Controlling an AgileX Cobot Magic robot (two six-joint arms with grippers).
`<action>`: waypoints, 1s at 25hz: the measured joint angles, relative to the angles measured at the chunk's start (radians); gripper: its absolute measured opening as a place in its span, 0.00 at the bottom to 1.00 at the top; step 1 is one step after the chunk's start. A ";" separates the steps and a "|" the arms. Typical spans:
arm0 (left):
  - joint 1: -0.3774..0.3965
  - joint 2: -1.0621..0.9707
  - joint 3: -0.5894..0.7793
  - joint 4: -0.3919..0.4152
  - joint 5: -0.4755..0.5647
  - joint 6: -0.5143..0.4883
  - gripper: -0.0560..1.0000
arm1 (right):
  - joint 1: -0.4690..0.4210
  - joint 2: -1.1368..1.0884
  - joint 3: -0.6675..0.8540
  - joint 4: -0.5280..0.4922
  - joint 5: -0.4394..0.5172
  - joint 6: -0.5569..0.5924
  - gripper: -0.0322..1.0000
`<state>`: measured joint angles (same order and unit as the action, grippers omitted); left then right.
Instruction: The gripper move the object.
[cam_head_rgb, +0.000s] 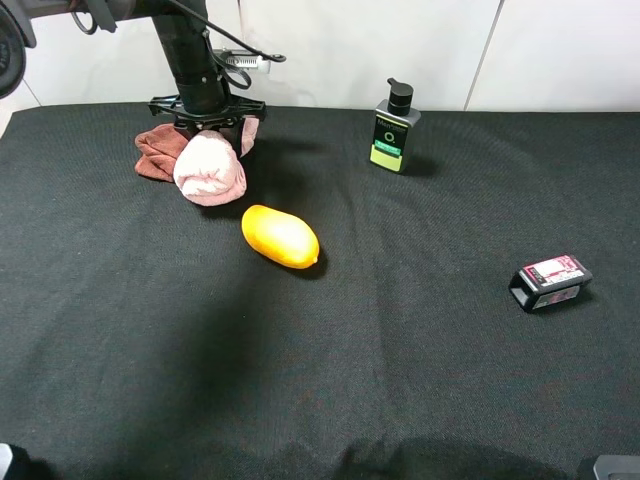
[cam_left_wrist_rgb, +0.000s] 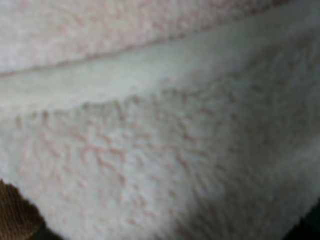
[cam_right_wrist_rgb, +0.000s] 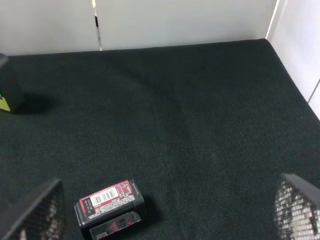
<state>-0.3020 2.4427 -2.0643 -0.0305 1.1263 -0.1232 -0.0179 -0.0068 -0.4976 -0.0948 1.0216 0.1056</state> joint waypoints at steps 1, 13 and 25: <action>0.000 0.000 0.000 0.000 0.000 0.000 0.56 | 0.000 0.000 0.000 0.000 0.000 0.000 0.64; 0.000 0.000 0.000 -0.002 0.000 0.000 0.67 | 0.000 0.000 0.000 0.000 0.000 0.000 0.64; 0.000 0.000 -0.002 -0.004 0.001 -0.004 0.78 | 0.000 0.000 0.000 0.000 0.000 0.000 0.64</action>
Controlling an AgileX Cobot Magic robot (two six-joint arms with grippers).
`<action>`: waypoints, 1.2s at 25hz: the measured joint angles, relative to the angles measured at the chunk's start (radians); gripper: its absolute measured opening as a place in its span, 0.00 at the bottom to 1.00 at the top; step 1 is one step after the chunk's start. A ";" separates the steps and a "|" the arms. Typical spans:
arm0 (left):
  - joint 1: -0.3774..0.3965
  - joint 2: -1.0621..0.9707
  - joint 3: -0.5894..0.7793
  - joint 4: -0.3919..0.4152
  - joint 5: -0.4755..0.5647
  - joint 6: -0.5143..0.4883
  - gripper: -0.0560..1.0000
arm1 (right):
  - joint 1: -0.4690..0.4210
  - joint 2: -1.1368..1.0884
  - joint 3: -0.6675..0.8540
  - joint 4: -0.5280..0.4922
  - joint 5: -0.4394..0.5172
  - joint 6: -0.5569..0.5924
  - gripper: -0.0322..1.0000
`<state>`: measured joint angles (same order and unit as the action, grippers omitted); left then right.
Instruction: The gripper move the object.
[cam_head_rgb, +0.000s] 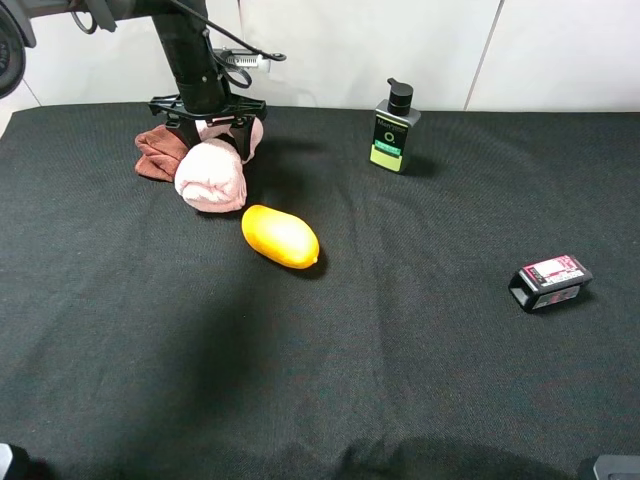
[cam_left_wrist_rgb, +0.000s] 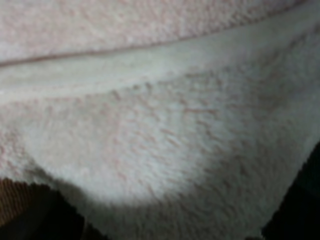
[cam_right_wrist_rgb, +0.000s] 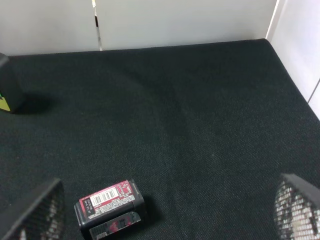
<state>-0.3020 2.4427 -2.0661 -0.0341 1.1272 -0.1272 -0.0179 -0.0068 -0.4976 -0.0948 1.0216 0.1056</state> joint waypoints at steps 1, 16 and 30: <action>0.000 0.000 0.000 0.000 0.002 -0.001 0.78 | 0.000 0.000 0.000 0.000 0.000 0.000 0.64; 0.000 -0.093 -0.023 0.013 0.048 -0.005 0.78 | 0.000 0.000 0.000 0.000 0.000 0.000 0.64; 0.000 -0.418 0.125 0.154 0.051 -0.007 0.78 | 0.000 0.000 0.000 0.000 0.000 0.000 0.64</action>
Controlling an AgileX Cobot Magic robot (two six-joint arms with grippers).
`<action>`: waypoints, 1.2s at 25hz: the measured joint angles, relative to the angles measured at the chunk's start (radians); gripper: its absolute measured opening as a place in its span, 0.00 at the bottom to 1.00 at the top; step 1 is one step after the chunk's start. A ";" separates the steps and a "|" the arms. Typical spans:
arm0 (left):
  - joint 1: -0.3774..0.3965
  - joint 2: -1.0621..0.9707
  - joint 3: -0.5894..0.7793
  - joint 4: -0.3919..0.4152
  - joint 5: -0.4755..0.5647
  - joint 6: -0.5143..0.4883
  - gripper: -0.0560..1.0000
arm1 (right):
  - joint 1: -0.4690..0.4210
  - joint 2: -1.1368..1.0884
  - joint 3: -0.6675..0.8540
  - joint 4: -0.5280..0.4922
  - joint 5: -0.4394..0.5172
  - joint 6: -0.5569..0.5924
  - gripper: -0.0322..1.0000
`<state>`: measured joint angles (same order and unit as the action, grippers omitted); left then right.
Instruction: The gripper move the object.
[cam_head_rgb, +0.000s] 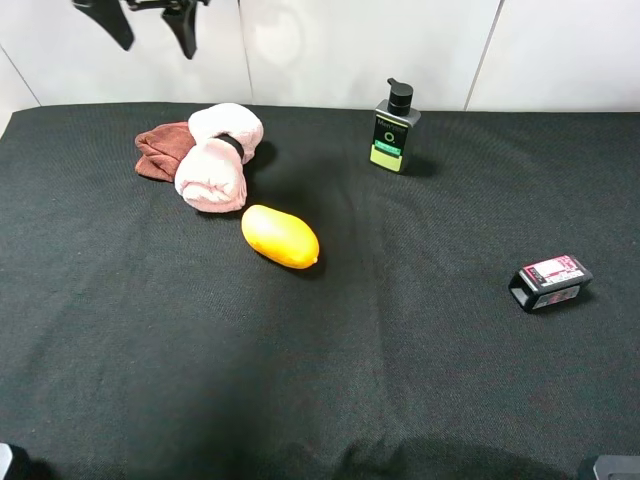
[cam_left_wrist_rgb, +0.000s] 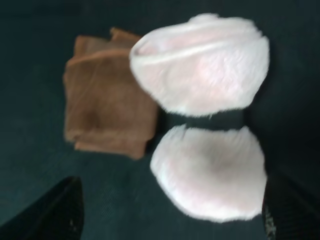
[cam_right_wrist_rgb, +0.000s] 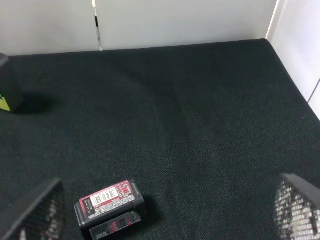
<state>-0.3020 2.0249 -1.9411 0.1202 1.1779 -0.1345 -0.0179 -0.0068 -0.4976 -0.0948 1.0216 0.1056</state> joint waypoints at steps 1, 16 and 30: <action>0.000 -0.029 0.033 0.008 0.000 -0.004 0.78 | 0.000 0.000 0.000 0.000 0.000 0.000 0.64; 0.061 -0.586 0.648 0.160 -0.001 -0.087 0.78 | 0.000 0.000 0.000 0.000 0.000 0.000 0.64; 0.163 -1.329 1.234 0.142 0.001 -0.087 0.78 | 0.000 0.000 0.000 0.000 0.000 0.000 0.64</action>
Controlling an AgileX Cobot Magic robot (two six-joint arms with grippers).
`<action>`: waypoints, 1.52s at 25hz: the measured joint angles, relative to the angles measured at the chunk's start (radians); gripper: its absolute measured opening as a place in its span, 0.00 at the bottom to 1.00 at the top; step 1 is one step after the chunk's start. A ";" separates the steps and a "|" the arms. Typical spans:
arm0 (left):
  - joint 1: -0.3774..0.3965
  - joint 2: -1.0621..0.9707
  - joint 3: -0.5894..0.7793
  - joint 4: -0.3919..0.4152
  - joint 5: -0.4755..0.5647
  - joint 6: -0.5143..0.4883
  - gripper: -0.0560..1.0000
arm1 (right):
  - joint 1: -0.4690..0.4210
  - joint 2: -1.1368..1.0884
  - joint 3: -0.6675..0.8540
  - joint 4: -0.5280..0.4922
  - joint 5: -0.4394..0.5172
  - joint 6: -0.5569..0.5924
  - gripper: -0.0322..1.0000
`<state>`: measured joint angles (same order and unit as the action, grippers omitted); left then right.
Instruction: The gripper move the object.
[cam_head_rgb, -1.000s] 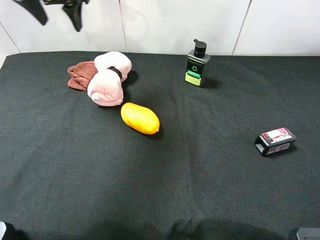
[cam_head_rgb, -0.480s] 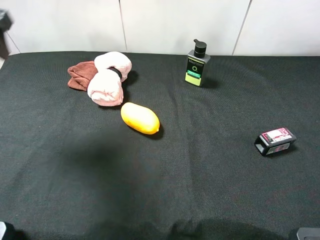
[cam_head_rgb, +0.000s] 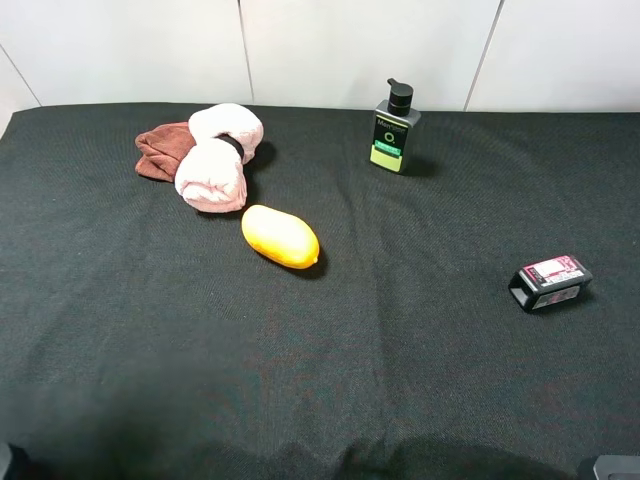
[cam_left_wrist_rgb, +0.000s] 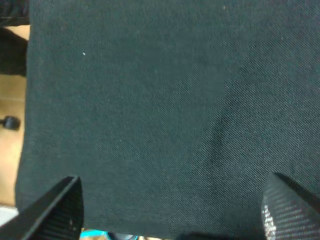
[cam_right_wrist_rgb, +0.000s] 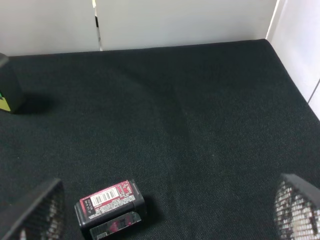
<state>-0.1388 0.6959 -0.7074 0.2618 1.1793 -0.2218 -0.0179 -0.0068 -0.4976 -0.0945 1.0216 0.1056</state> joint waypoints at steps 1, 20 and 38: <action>0.000 -0.047 0.023 -0.011 0.001 0.001 0.78 | 0.000 0.000 0.000 0.000 0.000 0.000 0.64; -0.024 -0.561 0.165 -0.175 0.002 0.029 0.78 | 0.000 0.000 0.000 0.000 0.000 0.000 0.64; -0.093 -0.583 0.211 -0.140 -0.103 0.071 0.78 | 0.000 0.000 0.000 0.001 0.000 0.000 0.64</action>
<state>-0.2315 0.1131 -0.4962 0.1213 1.0763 -0.1509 -0.0179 -0.0068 -0.4976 -0.0937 1.0216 0.1056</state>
